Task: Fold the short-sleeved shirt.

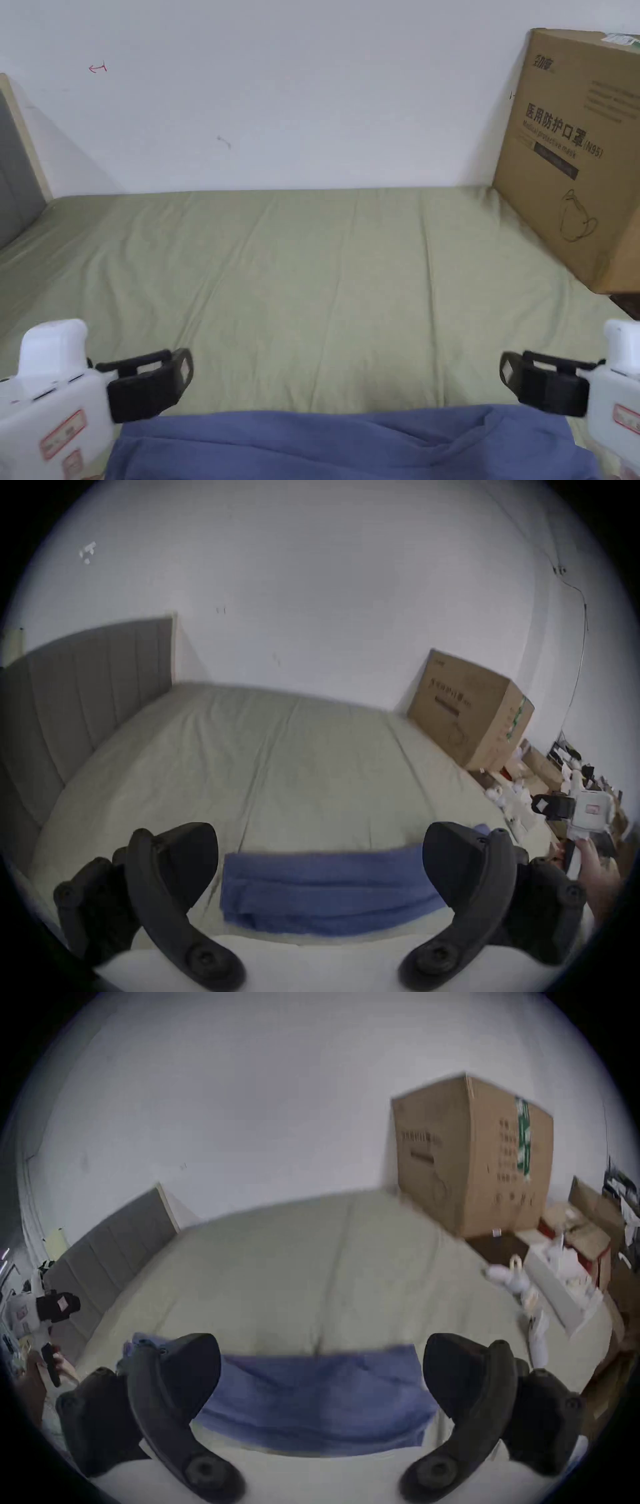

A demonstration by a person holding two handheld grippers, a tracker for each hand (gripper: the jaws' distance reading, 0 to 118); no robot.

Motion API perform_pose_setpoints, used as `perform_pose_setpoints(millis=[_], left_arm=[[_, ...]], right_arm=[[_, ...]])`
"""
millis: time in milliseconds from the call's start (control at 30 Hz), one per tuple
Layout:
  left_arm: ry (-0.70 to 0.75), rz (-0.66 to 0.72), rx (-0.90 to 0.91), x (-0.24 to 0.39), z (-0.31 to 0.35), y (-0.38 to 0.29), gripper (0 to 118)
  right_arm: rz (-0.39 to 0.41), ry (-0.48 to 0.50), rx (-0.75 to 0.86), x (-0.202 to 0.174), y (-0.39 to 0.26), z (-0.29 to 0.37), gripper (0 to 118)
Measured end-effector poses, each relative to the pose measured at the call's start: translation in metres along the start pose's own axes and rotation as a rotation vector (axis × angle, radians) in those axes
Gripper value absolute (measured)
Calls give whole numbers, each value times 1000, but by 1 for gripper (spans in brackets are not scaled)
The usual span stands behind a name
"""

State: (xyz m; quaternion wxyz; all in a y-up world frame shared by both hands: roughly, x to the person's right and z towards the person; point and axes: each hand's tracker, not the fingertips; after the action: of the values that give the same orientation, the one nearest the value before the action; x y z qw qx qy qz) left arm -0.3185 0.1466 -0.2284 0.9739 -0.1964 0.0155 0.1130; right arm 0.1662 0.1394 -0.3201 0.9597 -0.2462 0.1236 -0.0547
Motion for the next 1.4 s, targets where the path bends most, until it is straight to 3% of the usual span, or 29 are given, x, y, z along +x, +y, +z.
perform_pose_setpoints(millis=[100, 133, 167, 200, 233, 267, 333, 400, 533, 833, 967, 1033, 1067, 1100, 1133, 1167, 1200, 1400], left_arm=[[50, -41, 86, 25, -2, -2, 110], [60, -58, 100, 34, -3, -3, 100], [58, -71, 101, 42, -5, -4, 71], [56, -77, 93, 48, -8, -5, 38], [63, -97, 79, 54, -14, -7, 9], [80, -116, 55, 59, -19, -8, 1], [111, -133, 38, 65, -25, -14, 0], [79, -102, 21, 72, -27, -17, 0], [100, -97, -6, 79, -31, -20, 0], [101, -113, -30, 63, -34, -6, 0], [-20, 15, -263, -19, -57, 0, 0], [-117, 157, -368, -70, -70, -6, 3], [-139, 223, -393, -93, -76, -13, 14], [-157, 274, -397, -111, -80, -19, 34], [-160, 335, -404, -130, -85, -27, 65], [-164, 410, -419, -147, -90, -36, 107], [-172, 462, -429, -160, -97, -44, 118], [-287, 724, -501, -181, -119, -91, 118]], right_arm=[[-16, 31, 26, -19, 10, -2, 115], [-16, 28, 40, -27, 11, -4, 114], [-11, 34, 36, -31, 12, -6, 105], [2, 29, 32, -35, 14, -9, 85], [25, 17, 25, -39, 15, -12, 39], [42, 11, 34, -44, 14, -13, 0], [83, -67, 21, -47, 10, -20, 0], [64, -31, 25, -46, 8, -20, 0], [63, -66, 28, -47, 5, -18, 0], [74, -65, 26, -54, 9, -29, 0], [107, -13, -1, -60, 16, -38, 0], [134, -7, -11, -61, 13, -42, 0], [140, -5, -14, -61, 16, -44, 0], [143, -1, -18, -60, 14, -46, 0], [144, 4, -24, -59, 13, -48, 0], [144, 1, -27, -58, 12, -51, 0], [144, -2, -30, -57, 13, -54, 0], [128, -39, -6, -51, 22, -92, 0]])
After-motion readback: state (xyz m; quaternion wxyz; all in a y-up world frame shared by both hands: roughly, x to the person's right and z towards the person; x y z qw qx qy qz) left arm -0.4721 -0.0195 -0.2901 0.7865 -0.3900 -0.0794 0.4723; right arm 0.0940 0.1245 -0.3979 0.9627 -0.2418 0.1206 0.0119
